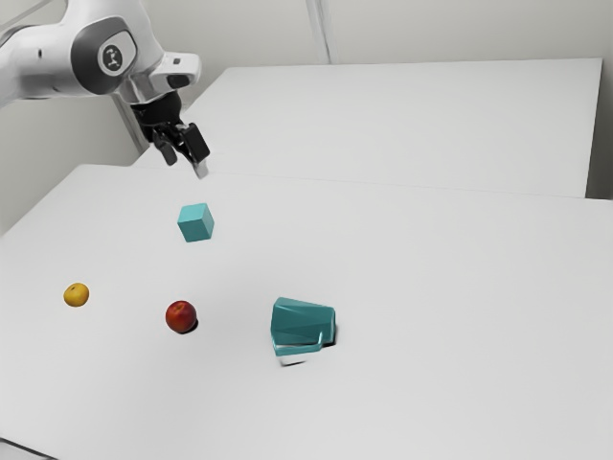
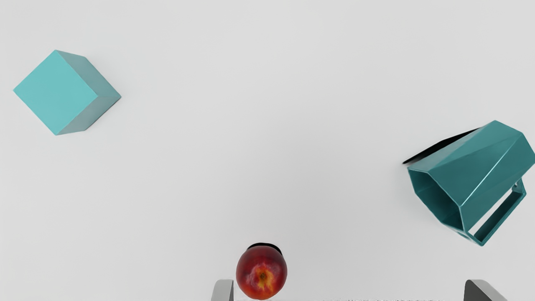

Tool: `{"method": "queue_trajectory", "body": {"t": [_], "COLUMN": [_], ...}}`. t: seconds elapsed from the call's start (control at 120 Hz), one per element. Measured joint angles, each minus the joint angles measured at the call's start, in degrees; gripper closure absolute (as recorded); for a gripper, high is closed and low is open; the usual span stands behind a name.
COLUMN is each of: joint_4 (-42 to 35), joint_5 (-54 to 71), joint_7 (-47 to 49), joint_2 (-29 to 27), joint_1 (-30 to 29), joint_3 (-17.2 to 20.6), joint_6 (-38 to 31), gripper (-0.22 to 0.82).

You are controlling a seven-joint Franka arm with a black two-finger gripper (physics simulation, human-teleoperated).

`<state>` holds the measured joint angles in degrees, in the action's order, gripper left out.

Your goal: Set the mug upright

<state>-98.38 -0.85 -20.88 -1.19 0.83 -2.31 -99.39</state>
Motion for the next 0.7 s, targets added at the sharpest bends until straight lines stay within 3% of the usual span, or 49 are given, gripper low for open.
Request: {"method": "queue_trajectory", "body": {"t": [0.192, 0.375, 0.7], "joint_4": [-4.3, -12.68, -27.92], "joint_5": [-1.12, -5.39, -19.08], "joint_7": [0.41, 1.79, 4.07], "joint_2": [-3.05, -6.1, -10.73], "joint_1": [-5.06, -4.13, -1.2], "joint_3": [-0.54, -2.23, -12.77], "joint_6": [-0.11, -1.13, -6.51], "gripper": [0.0, 0.0, 0.0]}}
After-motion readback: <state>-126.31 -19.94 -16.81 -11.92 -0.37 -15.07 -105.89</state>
